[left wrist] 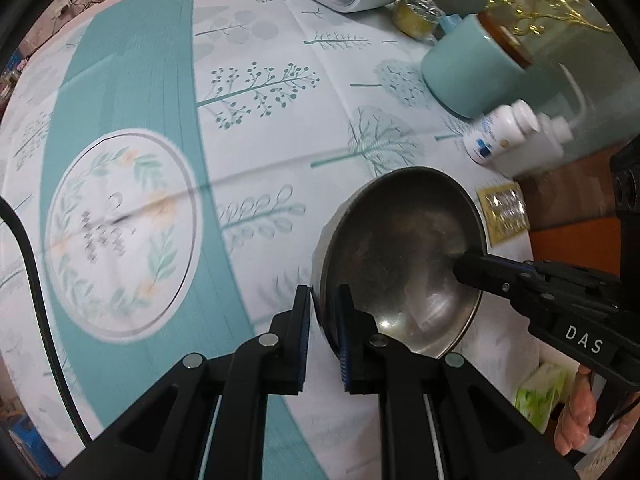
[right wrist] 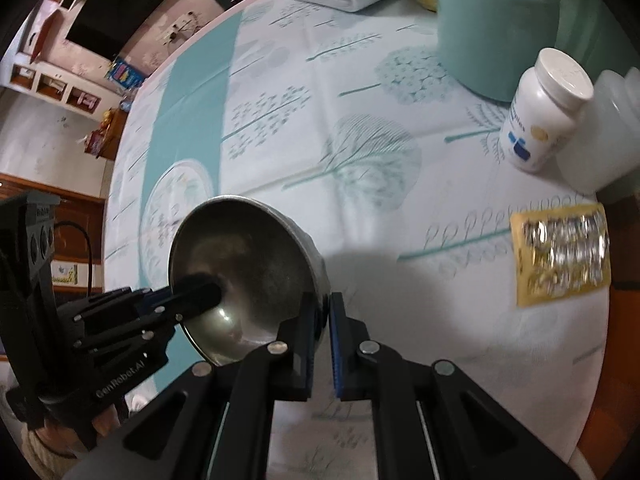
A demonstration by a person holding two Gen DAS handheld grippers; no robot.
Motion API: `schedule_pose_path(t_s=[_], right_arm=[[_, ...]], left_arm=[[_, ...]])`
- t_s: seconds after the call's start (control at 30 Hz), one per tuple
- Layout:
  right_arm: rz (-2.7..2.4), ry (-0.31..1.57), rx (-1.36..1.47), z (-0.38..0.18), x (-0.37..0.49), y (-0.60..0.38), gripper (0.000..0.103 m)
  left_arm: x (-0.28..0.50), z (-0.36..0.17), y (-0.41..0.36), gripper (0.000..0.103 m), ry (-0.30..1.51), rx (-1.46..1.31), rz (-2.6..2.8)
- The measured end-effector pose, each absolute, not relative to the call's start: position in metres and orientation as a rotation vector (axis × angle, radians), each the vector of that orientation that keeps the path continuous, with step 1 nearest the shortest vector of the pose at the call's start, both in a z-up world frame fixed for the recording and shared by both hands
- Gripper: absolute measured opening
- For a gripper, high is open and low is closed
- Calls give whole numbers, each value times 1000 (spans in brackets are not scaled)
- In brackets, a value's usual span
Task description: Organize plates and bowls
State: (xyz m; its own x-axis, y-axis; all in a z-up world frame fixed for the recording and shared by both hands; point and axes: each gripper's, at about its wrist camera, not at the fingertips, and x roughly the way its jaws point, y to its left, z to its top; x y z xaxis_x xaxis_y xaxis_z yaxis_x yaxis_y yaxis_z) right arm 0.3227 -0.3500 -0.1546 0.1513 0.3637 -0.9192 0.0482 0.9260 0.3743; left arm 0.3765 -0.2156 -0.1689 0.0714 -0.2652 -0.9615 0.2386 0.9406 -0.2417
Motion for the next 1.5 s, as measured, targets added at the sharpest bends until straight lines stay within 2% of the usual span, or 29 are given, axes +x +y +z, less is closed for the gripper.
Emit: schedule_pose_path(t_s=[0.33,0.6,1.03,1.5], right_arm=[[346,1417,300,-108,244,-317,6],[466,1466,229,-95,170,-286,6],[565,1577,102,-123,75,-261,6],[584,1646,41,-153,42,-246,7]], left_arm=[[277,-119,-167,13,1456,-24,-397],[181,-105,-134,15,1495,-71,-388],[57,-142,-123,16,1576,-166,-364],[26,-172,-113,18,1595,-214,-293]])
